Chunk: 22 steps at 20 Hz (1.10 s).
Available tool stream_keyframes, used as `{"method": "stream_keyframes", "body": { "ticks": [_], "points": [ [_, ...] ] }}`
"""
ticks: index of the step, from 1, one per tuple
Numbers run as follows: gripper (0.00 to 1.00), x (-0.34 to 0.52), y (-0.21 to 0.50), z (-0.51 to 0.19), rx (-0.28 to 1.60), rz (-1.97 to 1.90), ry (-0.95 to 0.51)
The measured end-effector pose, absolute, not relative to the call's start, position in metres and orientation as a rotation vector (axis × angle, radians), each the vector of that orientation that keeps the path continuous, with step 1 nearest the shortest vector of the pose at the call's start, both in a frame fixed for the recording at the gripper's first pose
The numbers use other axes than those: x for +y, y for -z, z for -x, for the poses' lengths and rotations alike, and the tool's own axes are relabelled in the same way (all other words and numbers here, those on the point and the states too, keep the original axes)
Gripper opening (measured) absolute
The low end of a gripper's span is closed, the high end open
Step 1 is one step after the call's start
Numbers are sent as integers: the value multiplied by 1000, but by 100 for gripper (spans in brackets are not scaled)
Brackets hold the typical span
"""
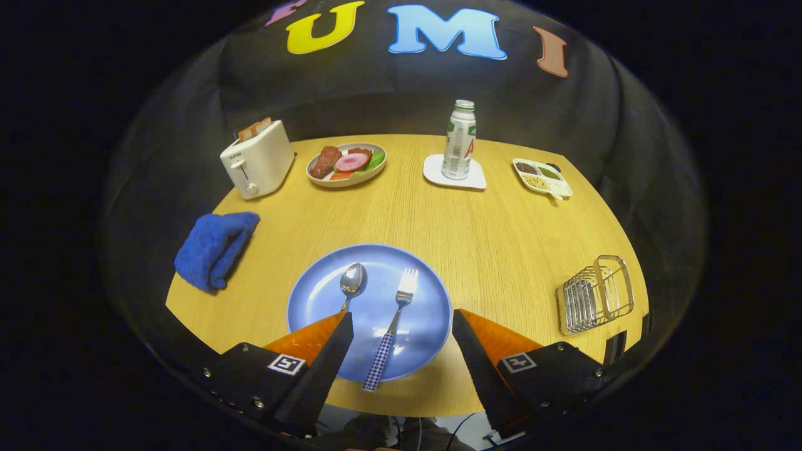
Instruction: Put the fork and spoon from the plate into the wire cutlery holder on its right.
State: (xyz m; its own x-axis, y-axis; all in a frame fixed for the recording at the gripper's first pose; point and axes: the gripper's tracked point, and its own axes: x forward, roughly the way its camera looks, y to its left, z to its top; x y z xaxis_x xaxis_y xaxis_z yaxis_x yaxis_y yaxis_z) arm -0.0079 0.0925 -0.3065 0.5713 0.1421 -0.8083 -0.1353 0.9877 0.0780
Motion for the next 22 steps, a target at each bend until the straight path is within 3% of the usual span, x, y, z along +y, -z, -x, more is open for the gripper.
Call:
{"method": "stream_keyframes", "body": {
  "ticks": [6,9,14,15,17,20,21,22],
  "points": [
    [97,103,329,15,1049,35,-178],
    [86,105,337,19,1097,74,-182],
    [86,111,358,23,1182,92,-186],
    [73,113,357,24,1216,92,-195],
    [61,108,363,26,1280,118,-160],
    [62,105,378,37,1409,106,-139],
    [47,106,378,38,1454,99,-142],
    [45,107,380,39,1499,91,-149]
  ]
}}
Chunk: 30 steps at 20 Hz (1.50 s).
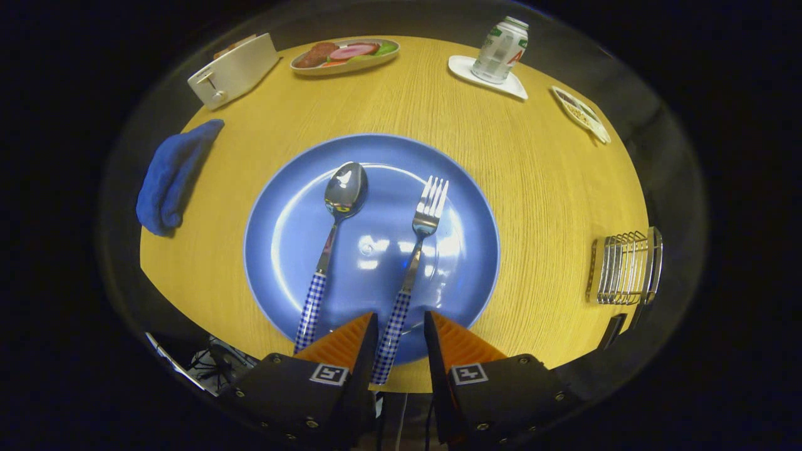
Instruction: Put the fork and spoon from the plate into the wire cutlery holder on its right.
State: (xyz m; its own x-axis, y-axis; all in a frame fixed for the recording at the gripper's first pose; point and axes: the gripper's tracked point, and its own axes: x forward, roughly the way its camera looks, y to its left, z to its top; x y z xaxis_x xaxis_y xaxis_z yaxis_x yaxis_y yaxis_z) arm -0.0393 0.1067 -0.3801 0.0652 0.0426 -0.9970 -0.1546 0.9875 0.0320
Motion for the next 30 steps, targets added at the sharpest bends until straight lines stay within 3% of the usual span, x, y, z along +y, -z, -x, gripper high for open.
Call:
{"method": "stream_keyframes", "body": {
  "ticks": [2,3,8,9,17,30],
  "points": [
    [45,111,357,33,1581,32,-164],
    [12,111,377,38,1620,-4,-187],
    [11,104,364,37,1726,-52,-299],
    [1,99,358,42,1749,-51,-333],
    [1,40,292,40,1750,187,-527],
    [1,-62,235,78,1807,376,-569]
  ]
}}
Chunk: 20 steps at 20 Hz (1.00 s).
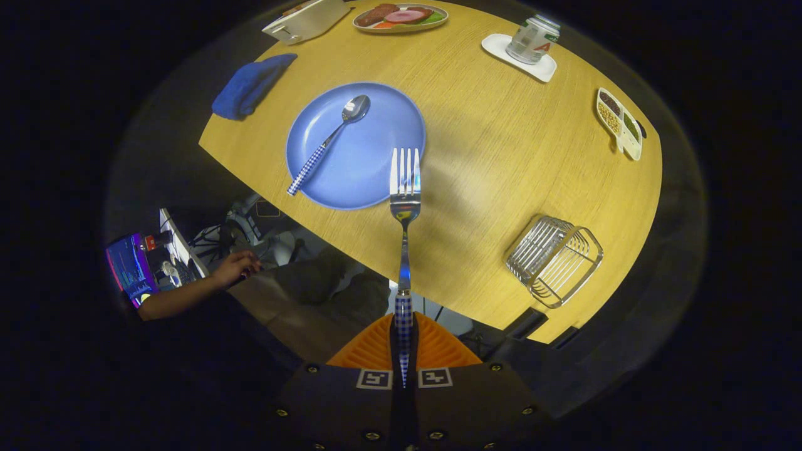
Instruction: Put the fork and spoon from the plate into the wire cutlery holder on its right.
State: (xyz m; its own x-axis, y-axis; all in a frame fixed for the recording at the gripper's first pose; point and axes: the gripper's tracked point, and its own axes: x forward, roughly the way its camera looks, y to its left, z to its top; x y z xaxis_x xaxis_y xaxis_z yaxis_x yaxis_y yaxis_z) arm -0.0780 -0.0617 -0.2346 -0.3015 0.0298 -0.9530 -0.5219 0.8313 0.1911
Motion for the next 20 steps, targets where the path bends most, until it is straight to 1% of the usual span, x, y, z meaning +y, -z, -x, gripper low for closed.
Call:
{"method": "stream_keyframes", "body": {
  "ticks": [6,12,18,20],
  "points": [
    [1,-112,218,89,1884,354,-521],
    [1,-165,207,88,1948,333,-436],
    [1,-209,215,79,2021,341,-342],
    [1,-215,220,75,2039,324,-340]
  ]
}}
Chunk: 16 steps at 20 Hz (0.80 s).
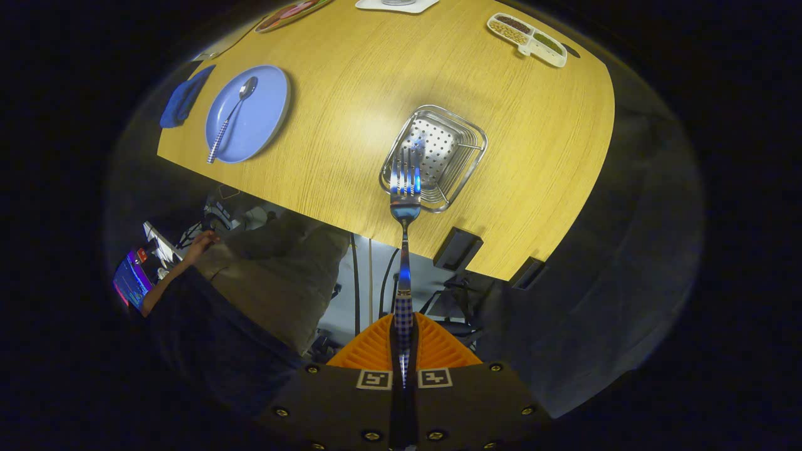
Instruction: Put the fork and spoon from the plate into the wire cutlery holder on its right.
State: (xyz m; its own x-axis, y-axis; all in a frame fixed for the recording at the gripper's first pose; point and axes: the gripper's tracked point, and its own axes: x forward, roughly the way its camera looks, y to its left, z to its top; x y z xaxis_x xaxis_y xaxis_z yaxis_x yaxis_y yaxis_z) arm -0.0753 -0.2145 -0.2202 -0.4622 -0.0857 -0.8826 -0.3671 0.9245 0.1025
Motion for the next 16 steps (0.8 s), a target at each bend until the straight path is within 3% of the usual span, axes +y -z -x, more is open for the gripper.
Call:
{"method": "stream_keyframes", "body": {
  "ticks": [16],
  "points": [
    [0,-218,271,39,2269,298,-323]
  ]
}}
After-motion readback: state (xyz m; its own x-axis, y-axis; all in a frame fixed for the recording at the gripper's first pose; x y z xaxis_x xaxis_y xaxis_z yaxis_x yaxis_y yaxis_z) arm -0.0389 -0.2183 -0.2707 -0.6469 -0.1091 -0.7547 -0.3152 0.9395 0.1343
